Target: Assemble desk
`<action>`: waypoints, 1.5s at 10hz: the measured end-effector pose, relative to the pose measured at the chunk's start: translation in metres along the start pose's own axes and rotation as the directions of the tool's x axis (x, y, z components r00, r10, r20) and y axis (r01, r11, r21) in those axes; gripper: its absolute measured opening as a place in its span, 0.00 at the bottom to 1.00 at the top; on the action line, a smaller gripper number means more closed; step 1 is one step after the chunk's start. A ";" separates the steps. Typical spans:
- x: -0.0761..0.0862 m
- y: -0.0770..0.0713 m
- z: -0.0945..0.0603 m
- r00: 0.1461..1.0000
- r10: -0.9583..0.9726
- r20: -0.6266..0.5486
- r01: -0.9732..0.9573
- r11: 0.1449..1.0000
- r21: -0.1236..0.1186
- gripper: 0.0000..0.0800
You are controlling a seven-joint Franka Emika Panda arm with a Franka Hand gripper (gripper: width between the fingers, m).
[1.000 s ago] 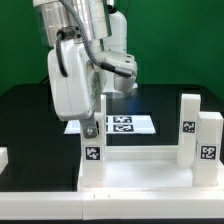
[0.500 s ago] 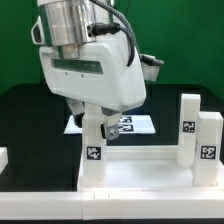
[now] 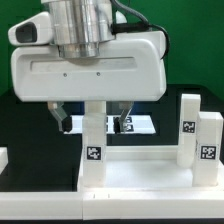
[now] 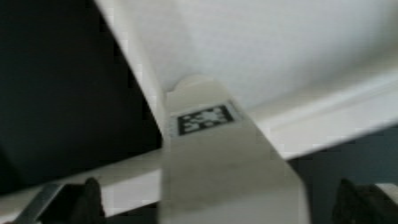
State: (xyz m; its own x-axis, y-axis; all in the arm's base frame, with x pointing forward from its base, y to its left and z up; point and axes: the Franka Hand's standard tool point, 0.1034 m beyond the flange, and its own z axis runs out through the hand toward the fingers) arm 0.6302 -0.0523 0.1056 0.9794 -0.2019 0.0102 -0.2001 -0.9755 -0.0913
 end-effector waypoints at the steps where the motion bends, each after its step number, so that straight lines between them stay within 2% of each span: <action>1: 0.000 0.000 0.000 0.999 0.049 -0.002 -0.049 0.999 -0.001 0.81; 2: 0.000 0.000 0.000 0.998 0.070 -0.002 -0.070 0.998 -0.001 0.67; 3: 0.000 0.000 0.000 0.997 0.080 -0.002 -0.080 0.997 -0.001 0.67; 4: 0.000 0.000 0.000 0.989 0.151 -0.002 -0.151 0.989 0.000 0.43; 5: 0.001 -0.001 0.000 0.969 0.246 -0.003 -0.246 0.969 0.000 0.35; 7: 0.002 -0.003 0.000 0.856 0.517 -0.018 -0.517 0.856 -0.002 0.35; 8: 0.002 -0.003 0.000 0.745 0.667 -0.016 -0.667 0.745 0.009 0.35; 9: 0.002 -0.001 0.000 0.546 0.838 0.009 -0.837 0.546 0.034 0.35; 10: 0.002 0.000 0.001 0.440 0.898 0.032 -0.898 0.438 0.050 0.35; 12: 0.002 -0.001 0.001 0.374 0.927 0.033 -0.927 0.372 0.046 0.36; 13: 0.002 -0.002 0.001 0.301 0.953 0.040 -0.953 0.300 0.045 0.36; 14: 0.002 -0.002 0.001 0.211 0.976 0.046 -0.977 0.209 0.042 0.36; 15: 0.002 -0.003 0.000 0.038 0.998 0.060 -0.999 0.036 0.028 0.36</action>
Offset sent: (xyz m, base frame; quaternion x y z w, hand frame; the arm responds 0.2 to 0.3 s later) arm 0.0000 0.0000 0.0000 0.0000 0.0000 0.0650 0.9979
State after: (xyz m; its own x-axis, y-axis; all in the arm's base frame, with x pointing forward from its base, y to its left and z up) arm 0.6329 -0.0503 0.1060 -0.1611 -0.9755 -0.1500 -0.9847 0.1690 -0.0415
